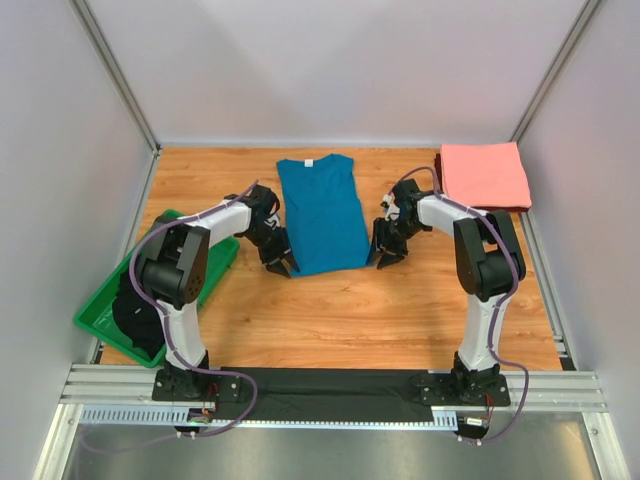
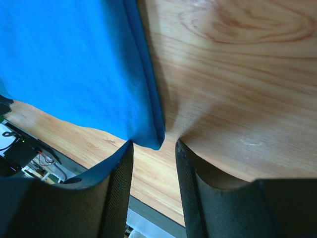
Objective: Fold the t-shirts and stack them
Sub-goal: Fold the tshirt
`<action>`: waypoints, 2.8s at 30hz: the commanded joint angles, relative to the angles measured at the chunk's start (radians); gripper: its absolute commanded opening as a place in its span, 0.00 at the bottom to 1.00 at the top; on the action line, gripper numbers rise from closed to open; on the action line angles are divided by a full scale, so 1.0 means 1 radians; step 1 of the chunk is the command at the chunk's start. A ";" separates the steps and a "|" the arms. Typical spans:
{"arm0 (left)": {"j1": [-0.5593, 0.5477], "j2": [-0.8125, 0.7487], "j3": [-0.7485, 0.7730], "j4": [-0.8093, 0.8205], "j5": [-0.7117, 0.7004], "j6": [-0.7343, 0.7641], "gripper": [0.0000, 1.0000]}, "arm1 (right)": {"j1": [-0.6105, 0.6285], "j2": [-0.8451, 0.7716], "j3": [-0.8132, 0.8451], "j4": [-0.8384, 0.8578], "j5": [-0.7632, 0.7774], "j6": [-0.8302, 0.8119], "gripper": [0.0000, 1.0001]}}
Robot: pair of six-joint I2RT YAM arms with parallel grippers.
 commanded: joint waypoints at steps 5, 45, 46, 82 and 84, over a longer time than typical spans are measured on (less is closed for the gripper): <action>-0.006 0.033 0.032 0.010 -0.033 0.004 0.39 | 0.006 -0.020 -0.007 0.069 0.050 0.000 0.36; -0.095 -0.374 -0.402 -0.077 -0.001 -0.018 0.28 | 0.207 -0.543 -0.531 -0.028 0.186 0.304 0.00; -0.096 -0.386 -0.413 -0.073 0.011 -0.018 0.30 | 0.219 -0.548 -0.534 -0.028 0.182 0.307 0.04; -0.127 -0.413 -0.369 -0.086 -0.002 0.157 0.38 | 0.287 -0.473 -0.304 -0.162 0.330 0.372 0.23; -0.127 -0.479 -0.369 -0.073 0.010 0.149 0.41 | 0.282 -0.531 -0.287 -0.207 0.349 0.355 0.29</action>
